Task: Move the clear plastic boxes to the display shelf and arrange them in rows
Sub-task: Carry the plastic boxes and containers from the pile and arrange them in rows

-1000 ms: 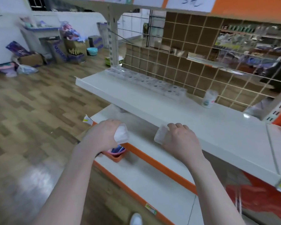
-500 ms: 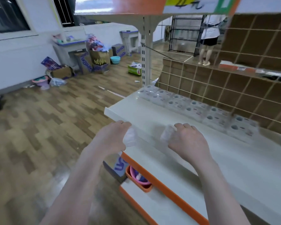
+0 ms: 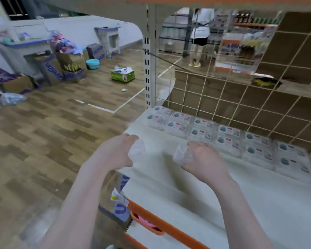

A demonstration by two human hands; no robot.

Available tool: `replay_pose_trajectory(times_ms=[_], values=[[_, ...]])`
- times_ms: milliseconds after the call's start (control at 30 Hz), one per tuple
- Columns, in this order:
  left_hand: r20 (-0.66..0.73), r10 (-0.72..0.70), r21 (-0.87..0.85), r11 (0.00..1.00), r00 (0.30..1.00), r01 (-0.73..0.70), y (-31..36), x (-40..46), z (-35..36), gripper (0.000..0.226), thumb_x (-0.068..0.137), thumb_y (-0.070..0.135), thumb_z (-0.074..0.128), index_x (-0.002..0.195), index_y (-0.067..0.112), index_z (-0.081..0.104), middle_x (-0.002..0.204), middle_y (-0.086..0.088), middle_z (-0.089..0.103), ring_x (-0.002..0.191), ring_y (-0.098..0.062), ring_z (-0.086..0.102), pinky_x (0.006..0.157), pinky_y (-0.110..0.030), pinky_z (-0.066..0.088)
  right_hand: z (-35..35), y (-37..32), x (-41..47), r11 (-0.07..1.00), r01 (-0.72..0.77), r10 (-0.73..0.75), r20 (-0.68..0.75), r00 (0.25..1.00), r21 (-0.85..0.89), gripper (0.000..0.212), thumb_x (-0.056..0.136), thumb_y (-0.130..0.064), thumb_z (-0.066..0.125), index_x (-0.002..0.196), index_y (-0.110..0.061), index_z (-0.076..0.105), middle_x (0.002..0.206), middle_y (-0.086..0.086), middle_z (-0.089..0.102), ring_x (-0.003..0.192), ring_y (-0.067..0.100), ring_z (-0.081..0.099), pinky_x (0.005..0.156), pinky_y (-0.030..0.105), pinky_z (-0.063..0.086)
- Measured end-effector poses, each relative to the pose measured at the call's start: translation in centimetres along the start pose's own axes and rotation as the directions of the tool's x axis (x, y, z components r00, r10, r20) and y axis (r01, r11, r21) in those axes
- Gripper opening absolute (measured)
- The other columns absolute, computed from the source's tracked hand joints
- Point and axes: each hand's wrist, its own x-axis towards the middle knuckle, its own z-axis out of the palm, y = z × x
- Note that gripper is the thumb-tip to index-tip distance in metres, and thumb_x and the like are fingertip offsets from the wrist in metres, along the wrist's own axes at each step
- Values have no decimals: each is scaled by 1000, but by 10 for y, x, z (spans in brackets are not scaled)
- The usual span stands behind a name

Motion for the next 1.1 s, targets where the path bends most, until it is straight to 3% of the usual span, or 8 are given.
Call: replay_pose_trajectory(times_ms=[133,267,333,467,733,933,1100], values=[[66,90,14,996,994,-92,-35,40,-11,73,81,14,64,144,24,28,141,1,39,117,-23,49,90,-37,48,4,-33,33,995,-99,99,-7,995,0,41,79,-33,60,115,-17,50,118,3,54,113,23,48,85,28,38],[116,190,40,980,975,-196,-68,71,-25,74,81,14,62,145,23,28,145,2,36,115,-22,48,87,-27,45,10,-69,62,988,-152,153,31,988,-12,42,79,-36,61,115,-18,48,118,1,53,114,22,47,80,28,35],[131,247,46,966,960,-255,-81,84,-29,71,76,14,64,140,23,35,138,-1,44,119,-22,48,93,-32,45,13,-81,72,980,-198,198,33,980,-6,42,79,-36,61,115,-18,47,118,1,52,113,21,47,76,27,31],[132,311,43,947,941,-319,-101,105,-31,61,73,17,67,129,19,44,121,-2,52,109,-23,53,87,-40,49,20,-95,81,966,-258,258,45,965,-10,51,79,-39,62,124,-20,46,123,1,51,116,21,45,86,27,36],[146,360,36,929,921,-369,-115,119,-25,60,77,19,66,132,18,43,122,-5,52,110,-25,51,87,-34,46,24,-98,88,955,-294,296,122,947,-38,61,78,-35,63,132,-19,40,127,3,48,119,24,43,92,29,36],[131,345,-5,938,930,-347,-123,119,-27,72,79,16,67,142,21,34,130,-3,50,116,-22,50,92,-36,47,22,-102,91,969,-244,248,160,956,-41,78,77,-39,61,144,-30,23,136,1,40,126,24,36,99,32,31],[119,330,-38,944,936,-328,-130,116,-25,72,78,18,68,141,23,34,130,-2,49,114,-20,51,90,-36,49,21,-106,96,977,-208,214,157,964,-52,65,78,-40,61,137,-28,34,133,-1,42,125,21,36,100,34,29]])
